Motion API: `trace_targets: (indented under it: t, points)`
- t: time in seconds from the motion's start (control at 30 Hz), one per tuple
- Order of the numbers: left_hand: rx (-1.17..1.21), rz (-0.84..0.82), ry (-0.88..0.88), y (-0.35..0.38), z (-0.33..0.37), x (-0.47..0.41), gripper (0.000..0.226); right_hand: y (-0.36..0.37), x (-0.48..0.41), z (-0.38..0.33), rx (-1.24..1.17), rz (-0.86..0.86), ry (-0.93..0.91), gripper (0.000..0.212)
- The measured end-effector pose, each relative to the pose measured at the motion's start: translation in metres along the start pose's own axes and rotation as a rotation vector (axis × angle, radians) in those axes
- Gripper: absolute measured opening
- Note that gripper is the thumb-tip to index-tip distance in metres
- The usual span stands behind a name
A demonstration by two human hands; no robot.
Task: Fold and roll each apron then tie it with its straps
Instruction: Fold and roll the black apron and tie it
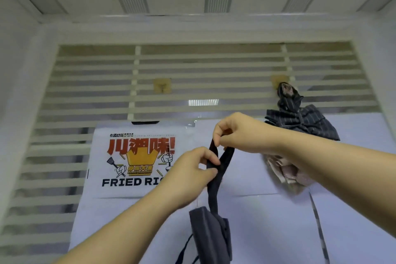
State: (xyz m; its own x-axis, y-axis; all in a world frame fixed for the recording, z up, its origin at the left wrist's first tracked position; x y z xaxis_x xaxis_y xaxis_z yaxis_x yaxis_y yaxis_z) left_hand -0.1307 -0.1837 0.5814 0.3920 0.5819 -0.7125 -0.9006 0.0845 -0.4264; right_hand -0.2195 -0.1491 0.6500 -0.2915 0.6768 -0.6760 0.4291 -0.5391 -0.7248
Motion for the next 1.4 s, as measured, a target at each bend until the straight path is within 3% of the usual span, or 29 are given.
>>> trace_targets:
  t: [0.27,0.6,0.73,0.87,1.17,1.4]
  points:
    - [-0.286,0.159,-0.008,-0.085,0.014,-0.043,0.029,-0.02,-0.067,-0.034,0.426,0.177,-0.154,0.03]
    - [-0.777,0.194,-0.049,-0.162,0.038,-0.091,0.026,-0.02,-0.153,-0.054,0.379,0.329,-0.213,0.038]
    - [-0.922,0.115,-0.109,-0.175,0.026,-0.118,0.05,-0.016,-0.192,-0.055,0.351,0.282,-0.213,0.041]
    - [-0.888,0.151,-0.055,-0.189,0.015,-0.147,0.06,-0.016,-0.231,-0.043,0.365,0.282,-0.154,0.041]
    - [-0.663,0.252,0.054,-0.192,-0.026,-0.177,0.056,-0.007,-0.261,-0.035,0.548,0.304,-0.06,0.022]
    - [-0.672,0.269,0.142,-0.179,-0.045,-0.159,0.047,0.005,-0.25,-0.019,0.433,0.283,0.029,0.011]
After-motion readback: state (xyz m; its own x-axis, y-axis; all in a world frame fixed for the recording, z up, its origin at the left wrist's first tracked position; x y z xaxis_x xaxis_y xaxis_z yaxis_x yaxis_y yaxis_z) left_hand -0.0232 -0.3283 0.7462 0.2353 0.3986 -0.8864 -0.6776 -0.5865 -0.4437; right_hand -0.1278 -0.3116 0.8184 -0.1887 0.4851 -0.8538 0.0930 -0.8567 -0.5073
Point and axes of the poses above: each hand's wrist, its own x-axis away from the middle knuckle, its own y-axis out of the palm, z = x × y, the point moved 9 cm from there along -x, towards the middle knuckle, and after that the axes turned 4 degrees about x, right-handed, at the moved point
